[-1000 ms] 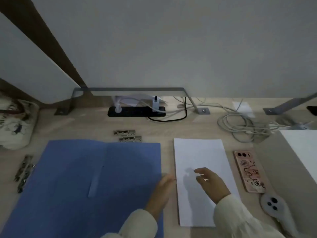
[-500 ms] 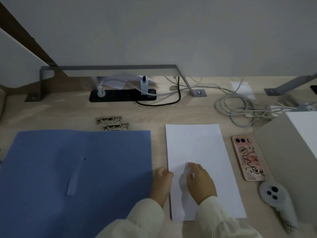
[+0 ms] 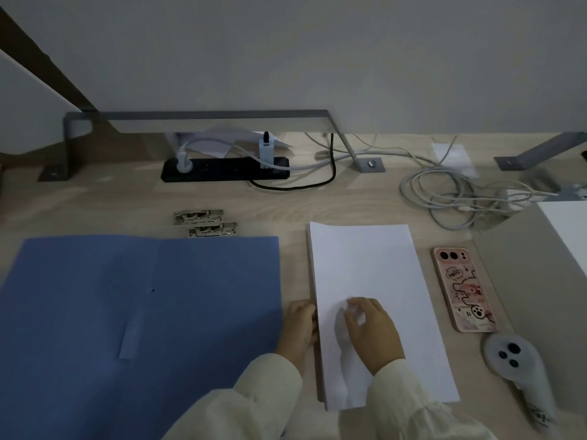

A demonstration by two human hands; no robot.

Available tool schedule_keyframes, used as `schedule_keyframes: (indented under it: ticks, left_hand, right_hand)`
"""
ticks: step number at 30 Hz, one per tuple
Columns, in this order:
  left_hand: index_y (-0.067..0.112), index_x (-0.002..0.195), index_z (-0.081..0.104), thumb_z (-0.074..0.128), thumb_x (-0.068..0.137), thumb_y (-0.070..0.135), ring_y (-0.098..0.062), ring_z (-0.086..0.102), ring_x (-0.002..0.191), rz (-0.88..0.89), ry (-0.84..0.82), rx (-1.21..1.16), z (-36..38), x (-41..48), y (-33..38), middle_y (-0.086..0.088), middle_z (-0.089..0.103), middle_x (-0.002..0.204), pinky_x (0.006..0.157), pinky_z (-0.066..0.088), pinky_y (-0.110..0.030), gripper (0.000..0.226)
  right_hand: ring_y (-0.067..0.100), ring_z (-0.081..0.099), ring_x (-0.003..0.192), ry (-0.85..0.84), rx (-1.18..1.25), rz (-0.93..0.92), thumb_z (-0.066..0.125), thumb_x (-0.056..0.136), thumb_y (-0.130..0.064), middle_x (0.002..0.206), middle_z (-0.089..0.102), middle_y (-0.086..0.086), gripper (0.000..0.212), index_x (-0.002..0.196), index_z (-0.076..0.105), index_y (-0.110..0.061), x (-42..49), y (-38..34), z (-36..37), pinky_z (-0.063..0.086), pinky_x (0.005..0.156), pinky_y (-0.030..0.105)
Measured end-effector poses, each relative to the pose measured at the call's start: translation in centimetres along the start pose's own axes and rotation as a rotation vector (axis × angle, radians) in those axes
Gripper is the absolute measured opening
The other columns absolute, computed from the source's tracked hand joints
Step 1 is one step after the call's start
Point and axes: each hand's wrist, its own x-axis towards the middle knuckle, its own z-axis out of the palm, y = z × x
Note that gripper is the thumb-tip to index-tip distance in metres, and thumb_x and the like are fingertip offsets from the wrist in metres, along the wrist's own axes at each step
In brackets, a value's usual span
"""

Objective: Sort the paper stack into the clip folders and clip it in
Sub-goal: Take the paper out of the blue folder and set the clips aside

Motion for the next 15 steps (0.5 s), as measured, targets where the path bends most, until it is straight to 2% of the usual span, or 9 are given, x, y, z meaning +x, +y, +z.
schedule_keyframes:
  ticks: [2,3,5,7,10,12,15]
  left_hand:
    - [0.008,0.093,0.066,0.040,0.092,0.017,-0.023,0.065,0.088,0.037,-0.006,-0.121,0.2,-0.7,-0.7,-0.008,0.070,0.091,0.074,0.053,-0.026,0.027]
    - [0.010,0.100,0.068,0.042,0.094,0.020,-0.024,0.066,0.094,0.045,-0.005,-0.140,0.4,-0.9,-1.1,-0.009,0.072,0.097,0.080,0.055,-0.030,0.028]
    - [0.007,0.108,0.065,0.045,0.095,0.025,-0.031,0.062,0.104,0.037,0.012,-0.127,1.2,-1.2,-1.6,-0.019,0.067,0.110,0.093,0.051,-0.039,0.030]
    - [0.004,0.111,0.062,0.045,0.095,0.027,-0.034,0.060,0.108,0.023,0.037,-0.123,2.0,-1.2,-1.7,-0.024,0.063,0.114,0.096,0.047,-0.041,0.032]
    - [0.010,0.103,0.063,0.045,0.095,0.027,-0.026,0.062,0.096,0.028,0.047,-0.164,2.5,-1.2,-2.0,-0.016,0.066,0.107,0.095,0.048,-0.038,0.027]
    - [0.019,0.092,0.066,0.049,0.093,0.029,-0.019,0.063,0.086,0.058,0.085,-0.172,2.6,-1.1,-2.2,-0.005,0.068,0.091,0.090,0.051,-0.037,0.020]
    - [0.025,0.083,0.065,0.051,0.092,0.028,-0.018,0.065,0.083,0.085,0.110,-0.158,2.3,-0.9,-2.3,-0.002,0.068,0.084,0.089,0.053,-0.038,0.017]
  right_hand:
    - [0.020,0.053,0.104,-0.008,0.060,0.027,0.056,0.087,-0.032,0.116,0.057,0.004,0.031,0.111,0.058,-0.012,0.1,-0.2,-0.1,0.038,0.088,0.021]
    - [0.020,0.052,0.105,-0.017,0.085,0.045,0.058,0.084,-0.036,0.115,0.056,0.002,0.035,0.110,0.058,-0.012,0.2,-0.4,-0.2,0.038,0.089,0.022]
    - [0.020,0.051,0.107,-0.039,0.108,0.080,0.062,0.080,-0.043,0.112,0.053,0.001,0.045,0.111,0.057,-0.012,0.3,-0.7,-0.4,0.039,0.092,0.025]
    - [0.020,0.050,0.107,-0.045,0.118,0.093,0.063,0.077,-0.046,0.112,0.052,0.001,0.049,0.112,0.056,-0.011,0.3,-1.0,-0.5,0.039,0.093,0.026]
    - [0.019,0.049,0.107,-0.060,0.124,0.086,0.063,0.078,-0.045,0.113,0.051,0.001,0.048,0.113,0.055,-0.012,0.3,-1.0,-0.7,0.037,0.090,0.024]
    - [0.017,0.049,0.105,-0.069,0.128,0.083,0.063,0.079,-0.043,0.113,0.051,0.001,0.046,0.112,0.056,-0.012,0.3,-0.8,-0.8,0.036,0.088,0.023]
    - [0.016,0.049,0.102,-0.058,0.155,0.077,0.064,0.079,-0.041,0.113,0.054,0.002,0.040,0.107,0.059,-0.013,0.4,-0.6,-0.8,0.034,0.084,0.022]
